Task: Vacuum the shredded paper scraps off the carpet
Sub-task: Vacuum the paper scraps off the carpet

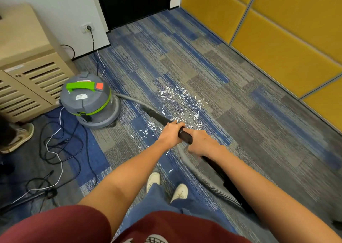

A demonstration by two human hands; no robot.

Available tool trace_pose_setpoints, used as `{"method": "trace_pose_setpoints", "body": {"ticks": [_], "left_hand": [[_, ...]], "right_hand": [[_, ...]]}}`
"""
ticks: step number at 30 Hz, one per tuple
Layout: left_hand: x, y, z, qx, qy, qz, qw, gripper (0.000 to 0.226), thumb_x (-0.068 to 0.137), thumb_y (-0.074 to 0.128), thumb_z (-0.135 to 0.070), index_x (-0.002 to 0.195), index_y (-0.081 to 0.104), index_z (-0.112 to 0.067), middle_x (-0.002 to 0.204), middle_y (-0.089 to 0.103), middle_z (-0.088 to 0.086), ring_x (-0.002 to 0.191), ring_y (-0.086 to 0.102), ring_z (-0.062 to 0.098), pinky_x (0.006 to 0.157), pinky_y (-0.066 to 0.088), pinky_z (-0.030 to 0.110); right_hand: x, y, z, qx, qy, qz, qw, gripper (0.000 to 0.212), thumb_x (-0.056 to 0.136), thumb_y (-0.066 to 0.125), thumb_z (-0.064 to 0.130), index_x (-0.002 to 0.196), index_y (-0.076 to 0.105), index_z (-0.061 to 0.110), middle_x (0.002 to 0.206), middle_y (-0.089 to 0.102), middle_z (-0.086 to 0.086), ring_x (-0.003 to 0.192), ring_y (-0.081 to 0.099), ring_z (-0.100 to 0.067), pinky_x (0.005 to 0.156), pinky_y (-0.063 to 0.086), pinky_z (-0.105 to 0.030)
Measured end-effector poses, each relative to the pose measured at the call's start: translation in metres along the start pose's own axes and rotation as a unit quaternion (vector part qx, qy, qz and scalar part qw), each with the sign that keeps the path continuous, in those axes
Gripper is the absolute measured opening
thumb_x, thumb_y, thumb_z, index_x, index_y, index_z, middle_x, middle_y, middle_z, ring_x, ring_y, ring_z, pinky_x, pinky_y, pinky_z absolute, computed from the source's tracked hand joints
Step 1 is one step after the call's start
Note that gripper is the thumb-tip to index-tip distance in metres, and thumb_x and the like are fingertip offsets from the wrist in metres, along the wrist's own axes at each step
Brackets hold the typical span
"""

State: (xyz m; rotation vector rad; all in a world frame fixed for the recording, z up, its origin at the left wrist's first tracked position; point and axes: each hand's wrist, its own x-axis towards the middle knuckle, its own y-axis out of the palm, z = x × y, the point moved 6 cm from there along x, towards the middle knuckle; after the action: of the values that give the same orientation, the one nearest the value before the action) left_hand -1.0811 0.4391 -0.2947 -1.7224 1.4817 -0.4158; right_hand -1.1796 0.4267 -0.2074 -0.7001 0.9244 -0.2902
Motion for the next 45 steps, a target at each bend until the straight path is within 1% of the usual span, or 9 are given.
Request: {"method": "trace_pose_setpoints", "body": {"ticks": [4,8,11,16,20,27,31,37,45], "left_hand": [[0.007,-0.006,-0.003,-0.003,-0.009,-0.004,1.000,0.028,0.076,0.064,-0.006,0.102,0.059,-0.018,0.098,0.056,0.008,0.093,0.055,0.034,0.083,0.049,0.046],[0.009,-0.009,-0.001,-0.012,-0.016,-0.013,1.000,0.029,0.076,0.064,-0.002,0.098,0.057,-0.020,0.096,0.053,0.007,0.092,0.055,0.034,0.081,0.051,0.048],[0.007,-0.007,0.002,-0.009,-0.012,-0.020,1.000,0.028,0.079,0.061,-0.003,0.101,0.057,-0.019,0.098,0.053,0.008,0.092,0.055,0.035,0.079,0.051,0.049],[0.007,-0.019,0.007,0.013,-0.011,-0.049,0.999,0.030,0.080,0.059,-0.004,0.108,0.059,-0.017,0.103,0.053,0.009,0.094,0.052,0.033,0.076,0.049,0.047],[0.011,-0.031,0.015,0.022,-0.010,-0.046,0.999,0.029,0.079,0.062,-0.007,0.105,0.059,-0.017,0.103,0.055,0.009,0.095,0.055,0.036,0.079,0.050,0.048],[0.005,-0.025,0.028,0.037,-0.036,-0.032,0.998,0.027,0.081,0.059,-0.010,0.107,0.058,-0.017,0.102,0.055,0.010,0.093,0.054,0.036,0.079,0.048,0.045],[0.006,-0.025,0.037,0.017,-0.041,-0.013,0.999,0.029,0.078,0.061,-0.006,0.104,0.059,-0.017,0.102,0.055,0.009,0.096,0.053,0.033,0.080,0.049,0.046],[0.015,-0.028,0.029,0.012,-0.029,-0.018,0.999,0.027,0.080,0.058,-0.005,0.105,0.058,-0.014,0.102,0.053,0.010,0.094,0.054,0.034,0.080,0.048,0.046],[0.021,-0.031,0.023,0.008,-0.024,-0.006,1.000,0.030,0.077,0.064,-0.009,0.106,0.059,-0.014,0.104,0.058,0.010,0.093,0.058,0.035,0.080,0.049,0.042]], "right_hand": [[0.004,-0.012,0.003,-0.008,-0.011,0.002,1.000,0.053,0.084,0.050,0.001,0.133,0.046,0.022,0.082,0.054,-0.004,0.051,0.056,-0.017,0.042,0.041,-0.021],[0.006,-0.016,0.007,-0.022,-0.015,-0.001,1.000,0.051,0.084,0.052,0.001,0.131,0.047,0.020,0.094,0.060,-0.011,0.061,0.057,-0.020,0.056,0.050,-0.030],[0.006,-0.013,0.009,-0.029,-0.022,-0.003,0.999,0.050,0.085,0.052,0.001,0.132,0.047,0.019,0.092,0.058,-0.010,0.063,0.056,-0.021,0.052,0.047,-0.026],[0.008,-0.013,0.012,-0.030,-0.021,-0.016,0.999,0.056,0.082,0.052,0.003,0.132,0.046,0.027,0.091,0.058,-0.007,0.078,0.062,-0.027,0.067,0.053,-0.037],[0.016,-0.015,0.022,-0.015,-0.031,-0.019,0.999,0.056,0.081,0.052,0.004,0.132,0.045,0.027,0.096,0.060,-0.010,0.081,0.064,-0.030,0.068,0.055,-0.038],[0.020,-0.007,0.025,0.004,-0.041,-0.006,0.999,0.057,0.081,0.052,0.002,0.132,0.048,0.027,0.094,0.057,-0.008,0.071,0.057,-0.024,0.053,0.046,-0.026],[0.028,0.000,0.032,0.007,-0.030,-0.003,1.000,0.056,0.082,0.051,0.003,0.133,0.047,0.024,0.095,0.056,-0.008,0.078,0.062,-0.029,0.070,0.054,-0.036],[0.031,-0.006,0.029,-0.004,-0.023,-0.008,1.000,0.056,0.083,0.050,0.002,0.134,0.044,0.025,0.093,0.056,-0.009,0.069,0.059,-0.027,0.063,0.053,-0.035],[0.030,-0.016,0.027,-0.009,-0.019,-0.003,1.000,0.055,0.083,0.052,0.005,0.134,0.044,0.024,0.098,0.058,-0.010,0.079,0.062,-0.029,0.070,0.054,-0.036]]}}
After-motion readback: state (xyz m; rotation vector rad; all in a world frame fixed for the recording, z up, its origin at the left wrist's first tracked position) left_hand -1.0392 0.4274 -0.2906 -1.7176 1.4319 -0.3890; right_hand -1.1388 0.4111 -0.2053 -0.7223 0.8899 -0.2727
